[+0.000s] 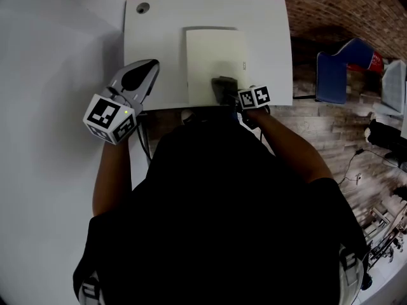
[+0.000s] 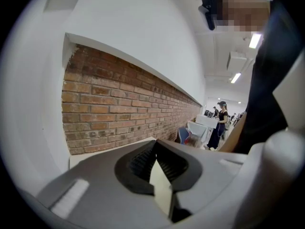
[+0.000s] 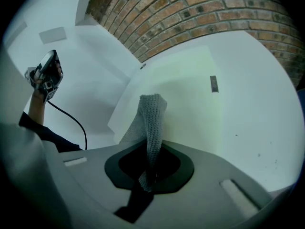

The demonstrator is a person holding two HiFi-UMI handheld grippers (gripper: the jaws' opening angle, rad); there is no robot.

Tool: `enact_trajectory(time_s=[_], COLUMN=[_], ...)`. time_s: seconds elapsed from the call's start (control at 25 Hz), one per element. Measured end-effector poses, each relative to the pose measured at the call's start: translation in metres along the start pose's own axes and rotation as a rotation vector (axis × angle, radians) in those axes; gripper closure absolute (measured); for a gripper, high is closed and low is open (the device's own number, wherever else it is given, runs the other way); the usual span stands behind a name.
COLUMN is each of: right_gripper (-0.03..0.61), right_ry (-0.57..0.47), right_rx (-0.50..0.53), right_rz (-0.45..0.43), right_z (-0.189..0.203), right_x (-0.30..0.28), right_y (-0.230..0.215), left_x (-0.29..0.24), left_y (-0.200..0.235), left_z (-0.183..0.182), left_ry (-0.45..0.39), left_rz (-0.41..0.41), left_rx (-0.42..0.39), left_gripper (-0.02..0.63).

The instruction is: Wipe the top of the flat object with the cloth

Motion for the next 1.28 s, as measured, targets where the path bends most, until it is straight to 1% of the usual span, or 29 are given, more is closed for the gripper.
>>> enact_trajectory(time_s=[0.56, 0.84, 1.28], right_gripper=[0.568, 0.568, 0.568], right_ry=[-0.027, -0.027, -0.031], right_rx=[-0.054, -0.055, -0.055], right_rz=[0.063, 0.074, 0.09], right_z=[0.014, 0.02, 0.024], right_x=[0.038, 0.048, 0.054], right_y=[-0.042, -0.053, -0.063], left_x=[-0.028, -0.03, -0.025], left_y=[-0.022, -0.035, -0.043], left_z=[-0.007, -0.006, -0.004], left_ry=[-0.01, -0.016, -0.022], left_rz=[0.025, 0.019, 0.0], left_rx=[-0.002, 0.004, 0.004], left_gripper=[0.612, 0.612, 0.612])
Point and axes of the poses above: the fingertips, and each gripper's own axes: x backward along the fingers, y to its left, z out of its underside, the point moved 7 cm from there along x, backward along the fingers, and after that the axes turned 5 degrees about -z, right-handed, at the moved point
